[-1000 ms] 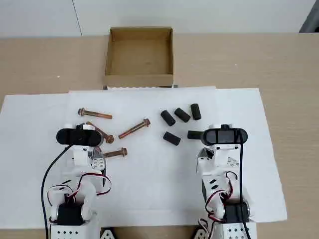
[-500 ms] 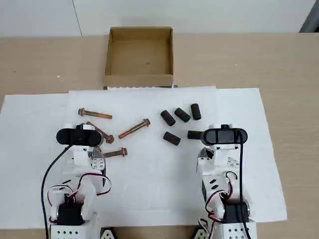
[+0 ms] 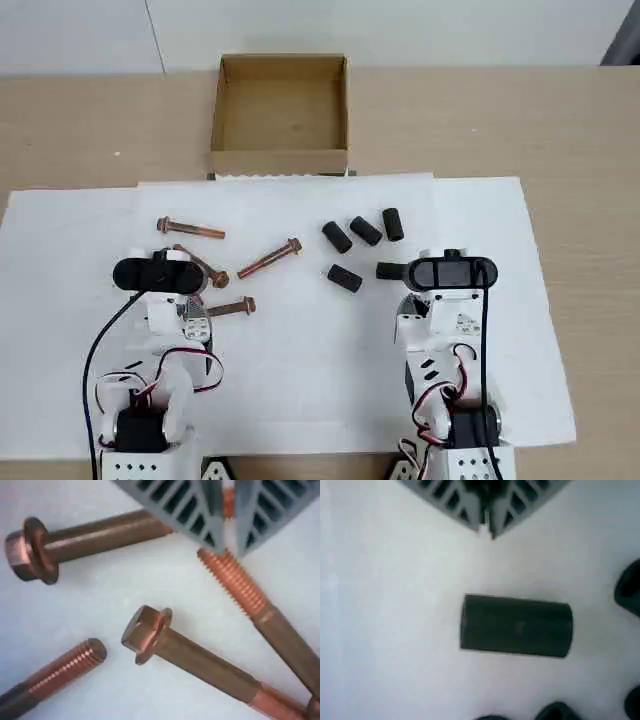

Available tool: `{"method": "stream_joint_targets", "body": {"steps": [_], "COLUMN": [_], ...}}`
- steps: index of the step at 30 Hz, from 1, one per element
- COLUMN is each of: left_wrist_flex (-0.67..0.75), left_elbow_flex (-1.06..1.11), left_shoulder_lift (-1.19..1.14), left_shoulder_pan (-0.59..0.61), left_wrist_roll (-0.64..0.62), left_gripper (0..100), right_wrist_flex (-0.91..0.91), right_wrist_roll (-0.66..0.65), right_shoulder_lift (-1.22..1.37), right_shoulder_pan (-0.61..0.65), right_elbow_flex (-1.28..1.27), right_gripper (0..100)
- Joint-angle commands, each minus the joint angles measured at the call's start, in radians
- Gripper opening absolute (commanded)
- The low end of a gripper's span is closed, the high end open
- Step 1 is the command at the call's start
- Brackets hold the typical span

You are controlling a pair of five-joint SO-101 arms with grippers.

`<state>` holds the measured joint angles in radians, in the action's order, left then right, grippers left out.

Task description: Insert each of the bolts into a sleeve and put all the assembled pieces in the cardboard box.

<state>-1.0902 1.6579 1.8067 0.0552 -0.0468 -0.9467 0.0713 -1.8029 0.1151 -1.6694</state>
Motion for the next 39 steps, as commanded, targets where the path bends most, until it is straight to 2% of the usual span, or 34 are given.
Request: {"method": "stream_joint_targets", "body": {"steps": [1,5,11,18,32,36,39], "left_wrist_flex": [-0.003,-0.002,-0.014,-0.183,-0.236,-0.235,-0.239], "left_elbow_flex": [-0.058,-0.116,-0.225,-0.386,-0.475,-0.51,-0.633], "left_shoulder_lift": [0.009,0.008,0.006,0.005,-0.002,-0.118,-0.273], "left_shoulder_pan": [0.014,0.018,0.018,0.018,0.018,0.026,0.026], "left_wrist_roll": [0.006,0.006,0.006,0.021,0.04,0.037,0.034], "left_gripper": [1,1,1,1,1,1,1], "right_wrist_flex": [0.015,-0.048,-0.236,-0.269,-0.277,-0.272,-0.277], "right_wrist_roll": [0.008,0.008,0.008,-0.023,0.055,0.052,0.051], "right_shoulder_lift": [-0.012,-0.005,-0.001,0.054,0.766,0.972,1.122], "right_shoulder_pan": [-0.007,0.001,0.015,0.007,0.015,0.015,0.013], "right_elbow_flex": [0.002,0.104,0.31,0.44,0.908,1.03,1.14], "right_gripper": [0.3,0.3,0.3,0.4,0.4,0.4,0.4]}}
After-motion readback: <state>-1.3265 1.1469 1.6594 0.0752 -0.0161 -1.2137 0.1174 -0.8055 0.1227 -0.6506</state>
